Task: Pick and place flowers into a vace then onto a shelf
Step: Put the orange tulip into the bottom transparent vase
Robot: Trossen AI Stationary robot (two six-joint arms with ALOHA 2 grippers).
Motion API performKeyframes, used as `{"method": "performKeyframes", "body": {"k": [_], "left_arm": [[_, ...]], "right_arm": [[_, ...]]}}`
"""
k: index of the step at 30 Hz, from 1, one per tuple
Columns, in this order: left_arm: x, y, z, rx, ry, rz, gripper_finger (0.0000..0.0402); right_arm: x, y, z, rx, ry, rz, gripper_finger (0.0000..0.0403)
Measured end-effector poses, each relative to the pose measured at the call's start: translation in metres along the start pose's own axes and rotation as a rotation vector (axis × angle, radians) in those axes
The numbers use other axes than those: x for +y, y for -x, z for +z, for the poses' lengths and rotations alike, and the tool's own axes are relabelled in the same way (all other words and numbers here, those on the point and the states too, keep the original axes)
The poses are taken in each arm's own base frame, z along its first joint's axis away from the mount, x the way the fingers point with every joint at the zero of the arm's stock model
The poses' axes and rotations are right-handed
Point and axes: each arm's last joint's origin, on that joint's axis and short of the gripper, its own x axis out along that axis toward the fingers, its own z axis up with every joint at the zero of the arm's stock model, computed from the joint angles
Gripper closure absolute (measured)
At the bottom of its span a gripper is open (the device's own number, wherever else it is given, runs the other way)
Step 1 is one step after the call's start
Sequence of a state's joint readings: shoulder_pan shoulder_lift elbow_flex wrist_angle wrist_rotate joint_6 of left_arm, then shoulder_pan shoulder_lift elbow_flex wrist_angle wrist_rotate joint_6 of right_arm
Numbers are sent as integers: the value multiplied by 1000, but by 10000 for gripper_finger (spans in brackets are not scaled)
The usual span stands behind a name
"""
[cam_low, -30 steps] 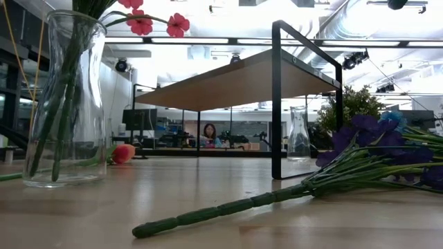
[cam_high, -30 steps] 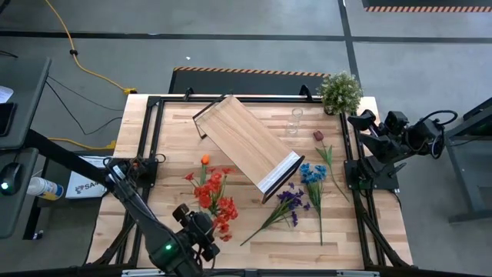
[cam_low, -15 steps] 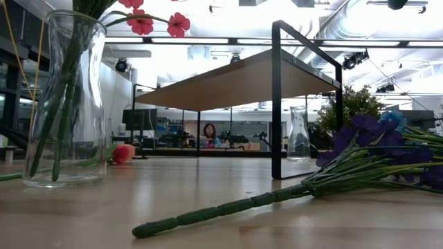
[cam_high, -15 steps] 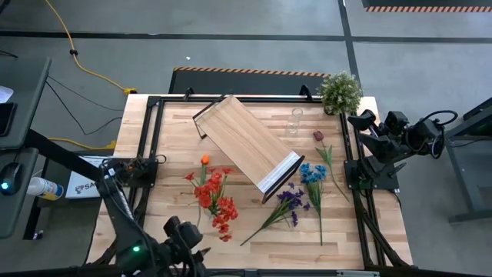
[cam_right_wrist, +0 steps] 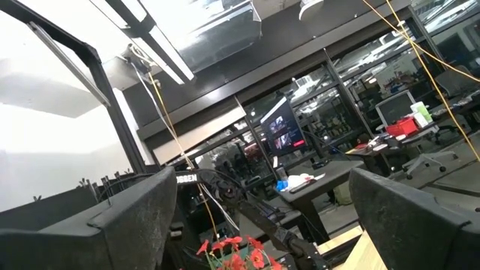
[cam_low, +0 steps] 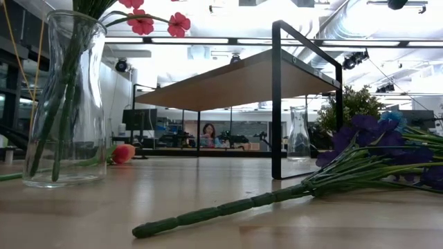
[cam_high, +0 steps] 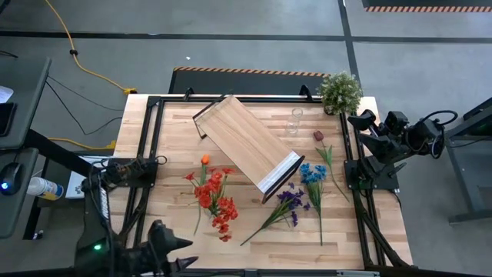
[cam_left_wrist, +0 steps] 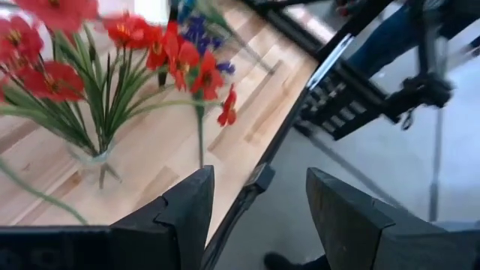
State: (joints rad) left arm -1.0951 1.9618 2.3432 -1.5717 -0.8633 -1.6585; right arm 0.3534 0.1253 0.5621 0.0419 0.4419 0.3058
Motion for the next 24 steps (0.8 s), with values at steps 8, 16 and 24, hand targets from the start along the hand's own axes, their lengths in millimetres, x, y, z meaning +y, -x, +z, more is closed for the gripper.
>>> {"method": "performKeyframes", "body": {"k": [8,16,24], "left_arm": [[1,8,-3,-2,-6,-21,156],[18,-46,-36,207,113,243,156],[60,-79,-97,177,237,519,156]], "right_arm": [[0,0,0,0,0,0,22],[1,0,0,6,0,20,22],[1,0,0,6,-1,22,22]]}}
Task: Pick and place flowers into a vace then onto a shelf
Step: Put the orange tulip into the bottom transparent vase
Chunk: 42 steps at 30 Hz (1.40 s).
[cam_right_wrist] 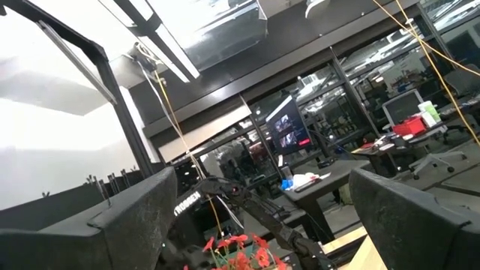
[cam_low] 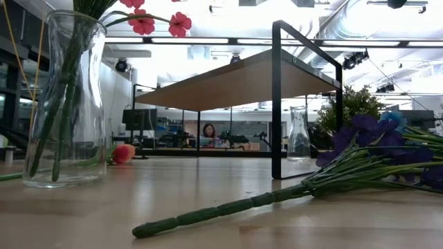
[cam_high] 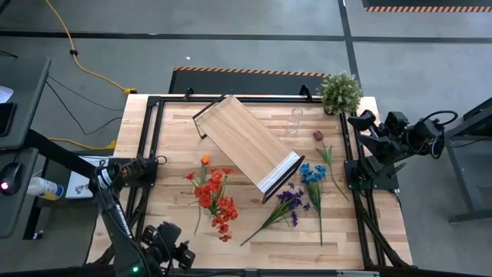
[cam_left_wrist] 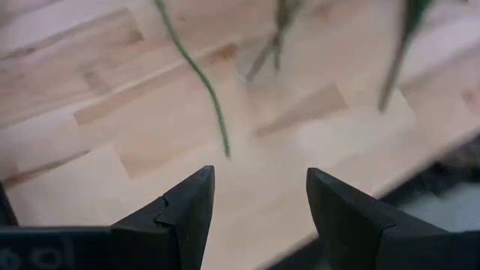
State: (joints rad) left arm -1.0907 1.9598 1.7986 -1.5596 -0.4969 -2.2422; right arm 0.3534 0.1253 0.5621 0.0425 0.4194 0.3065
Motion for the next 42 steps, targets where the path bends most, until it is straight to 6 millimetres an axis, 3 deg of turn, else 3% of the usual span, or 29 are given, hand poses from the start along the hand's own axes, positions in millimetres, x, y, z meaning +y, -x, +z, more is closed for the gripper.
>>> {"method": "performKeyframes", "body": {"k": [7,16,26,33,42], "left_arm": [[23,-31,-15,-70,35,113,156],[39,-64,-18,-147,52,186,156],[52,-101,-4,-173,106,156,156],[84,-126,6,-133,160,80,156],[112,-140,34,-109,182,-2,156]], "right_arm": [[0,0,0,-2,-2,1,22],[-1,0,1,-13,-1,-32,22],[-1,0,1,-17,-7,-39,22],[-1,0,1,-19,-10,-38,22],[-1,0,1,-22,-9,-50,22]]}}
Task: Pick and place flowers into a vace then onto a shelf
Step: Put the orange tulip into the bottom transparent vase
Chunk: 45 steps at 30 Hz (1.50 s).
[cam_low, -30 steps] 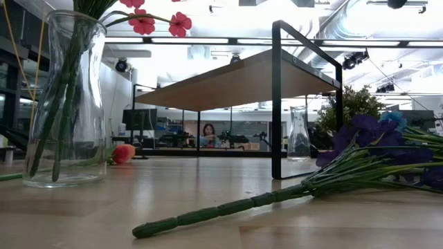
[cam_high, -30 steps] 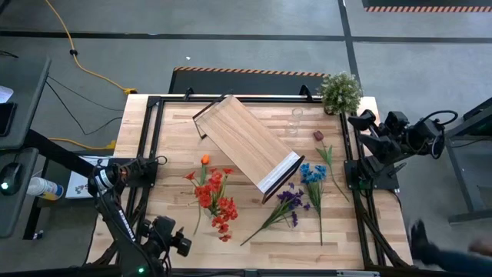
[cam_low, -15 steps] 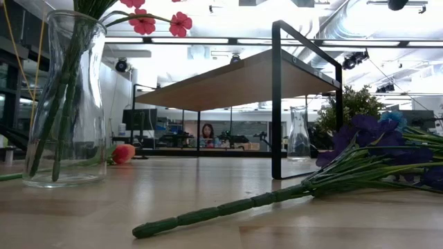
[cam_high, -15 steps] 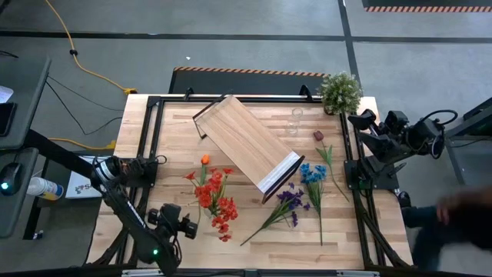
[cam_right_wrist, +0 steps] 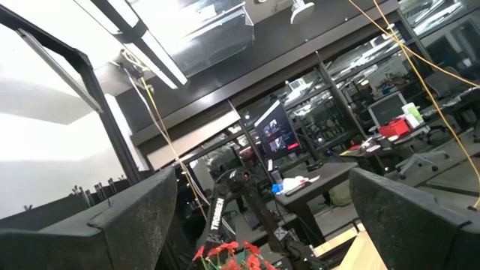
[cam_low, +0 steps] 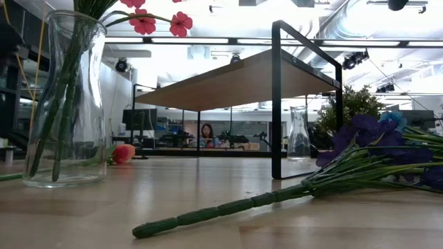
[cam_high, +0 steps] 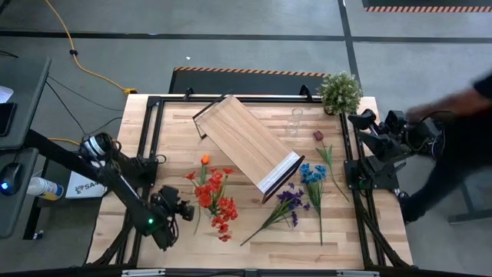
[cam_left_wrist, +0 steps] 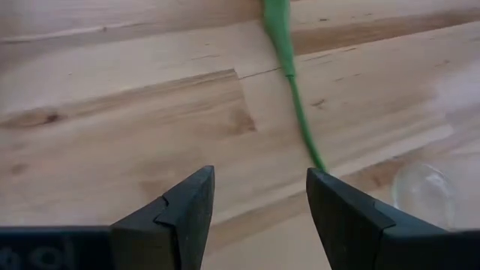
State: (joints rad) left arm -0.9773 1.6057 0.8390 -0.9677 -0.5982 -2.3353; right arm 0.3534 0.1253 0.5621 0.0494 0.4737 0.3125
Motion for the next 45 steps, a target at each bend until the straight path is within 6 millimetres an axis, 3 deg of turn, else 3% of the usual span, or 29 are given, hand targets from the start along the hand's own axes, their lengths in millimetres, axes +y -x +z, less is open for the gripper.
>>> {"method": "performKeyframes", "body": {"k": [15,24,34,45], "left_arm": [[14,-35,35,79,-25,-71,156],[4,-49,45,114,-37,-113,156],[-4,-60,58,156,-80,-93,156],[-5,-60,58,160,-82,-100,156]], "right_arm": [[-1,0,0,-8,2,-26,22],[-1,0,0,-8,7,-28,22],[-1,0,0,-8,5,-28,22],[-1,0,0,-8,3,-27,22]]}}
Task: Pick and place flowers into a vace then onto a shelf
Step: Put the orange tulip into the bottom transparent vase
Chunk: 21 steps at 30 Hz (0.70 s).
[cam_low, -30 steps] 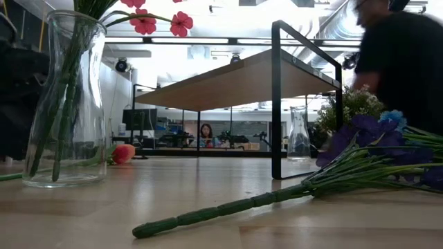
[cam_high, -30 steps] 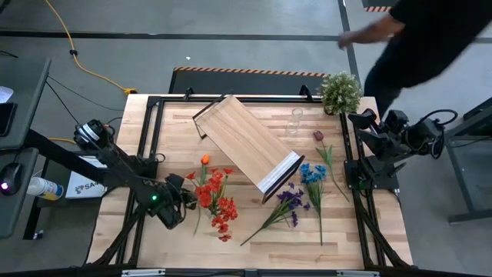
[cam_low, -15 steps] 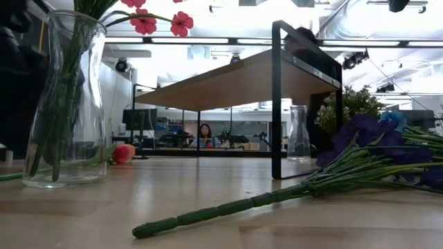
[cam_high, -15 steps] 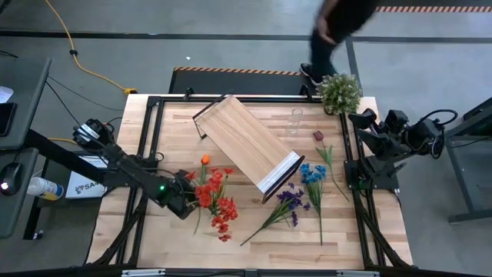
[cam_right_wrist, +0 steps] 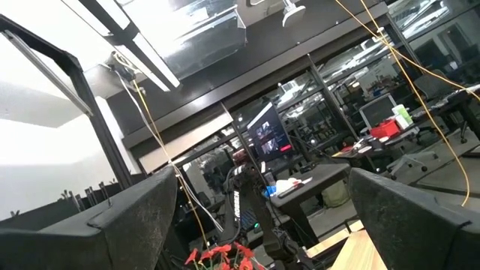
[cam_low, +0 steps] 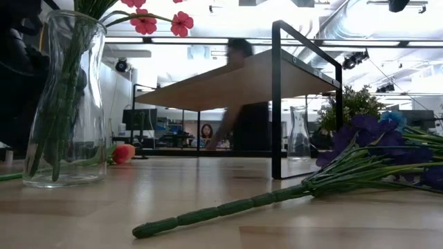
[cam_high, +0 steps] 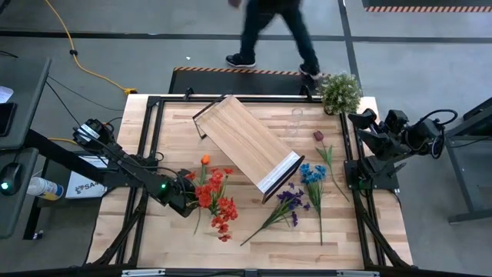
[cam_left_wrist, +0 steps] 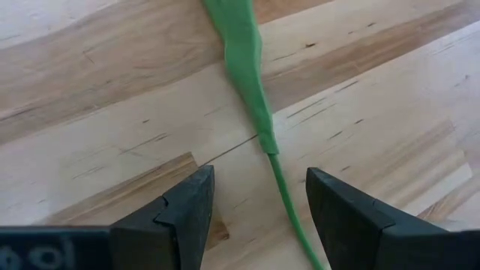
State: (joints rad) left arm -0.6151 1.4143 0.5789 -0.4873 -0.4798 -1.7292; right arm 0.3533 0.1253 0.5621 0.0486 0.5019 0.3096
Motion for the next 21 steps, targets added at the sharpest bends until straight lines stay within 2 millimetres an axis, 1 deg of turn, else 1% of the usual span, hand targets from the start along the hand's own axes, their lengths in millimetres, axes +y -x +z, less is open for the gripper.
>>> {"method": "performKeyframes", "body": {"k": [14,21], "left_arm": [[0,0,0,1,5,-4,156],[1,-3,-2,4,12,34,156]], "right_arm": [[0,0,0,0,0,0,22],[0,0,0,0,-1,0,22]]}}
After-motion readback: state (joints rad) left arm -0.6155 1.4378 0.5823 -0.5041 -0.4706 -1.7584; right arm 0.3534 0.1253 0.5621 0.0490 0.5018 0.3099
